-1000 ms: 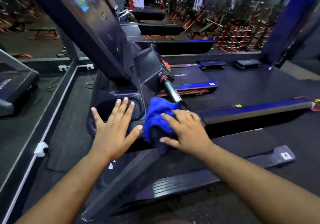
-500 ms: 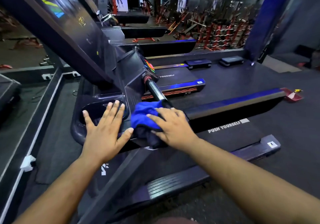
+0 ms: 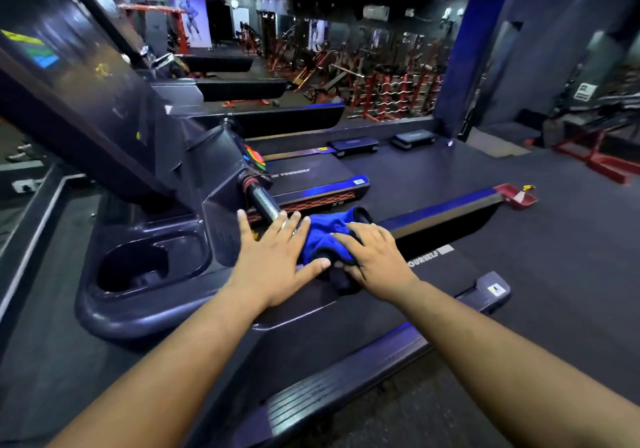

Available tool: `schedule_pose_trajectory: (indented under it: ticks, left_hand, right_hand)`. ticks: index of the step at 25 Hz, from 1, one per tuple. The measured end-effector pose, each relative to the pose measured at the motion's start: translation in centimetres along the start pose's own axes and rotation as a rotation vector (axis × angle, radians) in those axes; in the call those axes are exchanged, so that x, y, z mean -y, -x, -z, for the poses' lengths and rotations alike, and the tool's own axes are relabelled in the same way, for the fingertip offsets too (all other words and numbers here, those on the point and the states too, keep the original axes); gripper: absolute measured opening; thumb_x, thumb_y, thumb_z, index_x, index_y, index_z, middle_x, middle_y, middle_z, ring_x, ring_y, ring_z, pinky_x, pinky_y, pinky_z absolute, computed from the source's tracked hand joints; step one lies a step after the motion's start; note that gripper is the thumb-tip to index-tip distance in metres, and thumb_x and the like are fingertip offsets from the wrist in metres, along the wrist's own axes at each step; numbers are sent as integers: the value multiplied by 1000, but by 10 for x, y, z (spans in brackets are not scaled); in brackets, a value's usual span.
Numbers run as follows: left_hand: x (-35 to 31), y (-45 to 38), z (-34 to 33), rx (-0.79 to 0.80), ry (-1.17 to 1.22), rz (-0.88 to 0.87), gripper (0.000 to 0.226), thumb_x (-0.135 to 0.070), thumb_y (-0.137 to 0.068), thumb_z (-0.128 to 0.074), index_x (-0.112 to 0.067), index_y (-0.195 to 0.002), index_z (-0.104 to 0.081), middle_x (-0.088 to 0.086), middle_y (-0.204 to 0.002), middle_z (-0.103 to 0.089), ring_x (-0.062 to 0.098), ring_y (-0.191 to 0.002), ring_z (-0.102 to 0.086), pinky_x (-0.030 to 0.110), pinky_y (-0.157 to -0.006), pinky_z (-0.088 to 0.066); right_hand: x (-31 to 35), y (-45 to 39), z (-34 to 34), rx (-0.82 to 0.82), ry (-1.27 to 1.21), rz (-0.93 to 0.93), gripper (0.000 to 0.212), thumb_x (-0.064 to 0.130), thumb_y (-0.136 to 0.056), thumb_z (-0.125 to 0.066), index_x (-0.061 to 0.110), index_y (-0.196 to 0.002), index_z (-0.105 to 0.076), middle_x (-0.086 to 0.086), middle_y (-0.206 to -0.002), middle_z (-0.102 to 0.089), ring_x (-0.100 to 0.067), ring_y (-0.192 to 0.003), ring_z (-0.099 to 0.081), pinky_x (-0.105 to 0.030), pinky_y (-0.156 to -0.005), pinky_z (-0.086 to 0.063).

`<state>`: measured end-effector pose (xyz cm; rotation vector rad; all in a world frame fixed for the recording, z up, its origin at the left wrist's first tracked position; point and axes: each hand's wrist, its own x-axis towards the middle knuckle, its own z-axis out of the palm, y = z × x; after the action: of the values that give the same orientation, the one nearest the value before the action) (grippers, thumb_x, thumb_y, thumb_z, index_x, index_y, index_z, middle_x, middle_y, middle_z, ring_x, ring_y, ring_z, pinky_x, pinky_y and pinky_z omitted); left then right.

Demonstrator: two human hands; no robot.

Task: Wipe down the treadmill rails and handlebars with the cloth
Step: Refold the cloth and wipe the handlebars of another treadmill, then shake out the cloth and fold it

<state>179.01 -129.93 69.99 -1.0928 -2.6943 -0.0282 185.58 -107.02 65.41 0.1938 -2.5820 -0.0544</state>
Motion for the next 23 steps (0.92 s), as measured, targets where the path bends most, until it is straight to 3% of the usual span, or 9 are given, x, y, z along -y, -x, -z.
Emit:
schedule_pose_trajectory:
  ticks: [5,8,10,11,13,15,17,20,23]
  left_hand:
    - [-49,-57,-4,106,121,-55,94,-85,-82,-8,-28,-156,-22,-9,-160,-34,16,-151,-22,75,-109,10]
    - [-72,-90,4,83,268,-55,92,-86,-81,-24,-31,-155,-22,-4,-146,-53,19,-141,-42,68,-114,6]
    - [-93,-118,9,33,411,-78,80,-78,-85,-39,-34,-151,-31,-3,-136,-62,20,-129,-54,61,-118,-11]
    - [-105,-134,11,-2,500,-89,69,-74,-86,-46,-35,-143,-41,-5,-128,-66,21,-121,-59,54,-116,-27]
    - [-135,-172,12,-53,688,-112,45,-67,-85,-55,-30,-111,-61,-8,-98,-72,20,-94,-67,41,-89,-51]
    - [-174,-212,12,-27,840,-120,36,-57,-86,-60,-21,-84,-60,-8,-72,-65,16,-69,-61,40,-70,-52]
    - [-217,-251,11,23,1011,-122,32,-48,-87,-63,-20,-74,-56,-9,-59,-57,12,-57,-50,38,-64,-47]
    - [-290,-308,8,154,1118,-183,44,-61,-76,-62,-18,-84,-64,-8,-66,-60,11,-61,-52,40,-68,-50]
    - [-358,-363,-4,203,1030,-254,33,-44,-80,-66,-12,-88,-64,0,-70,-63,15,-63,-53,40,-70,-50]
  right_hand:
    - [-48,-5,29,98,31,-129,47,52,-86,-44,23,-120,-58,-4,-112,-60,-29,-104,-59,-41,-79,-49]
    - [-78,-8,54,79,-113,-212,45,59,-81,-50,25,-110,-58,1,-103,-61,-24,-97,-59,-41,-78,-50]
    - [-107,-5,74,20,-208,-339,43,68,-78,-58,30,-98,-55,8,-93,-61,-17,-91,-57,-39,-76,-49]
    - [-123,-3,84,-11,-241,-401,43,68,-77,-63,29,-94,-54,10,-90,-61,-15,-88,-57,-38,-75,-49]
    - [-161,5,103,-78,-309,-522,41,64,-74,-69,29,-90,-55,10,-85,-63,-13,-83,-58,-36,-74,-48]
    - [-205,17,120,-140,-381,-635,41,64,-71,-72,29,-86,-57,10,-80,-64,-11,-78,-59,-32,-72,-48]
    - [-249,31,130,-165,-446,-739,40,62,-71,-74,27,-81,-58,9,-73,-63,-10,-71,-58,-31,-69,-47]
    - [-319,53,136,-225,-524,-907,43,63,-76,-70,22,-76,-57,8,-68,-61,-12,-66,-56,-32,-67,-47]
    - [-386,77,134,-265,-578,-1031,42,59,-88,-59,17,-86,-61,2,-79,-69,-23,-79,-64,-38,-76,-51]
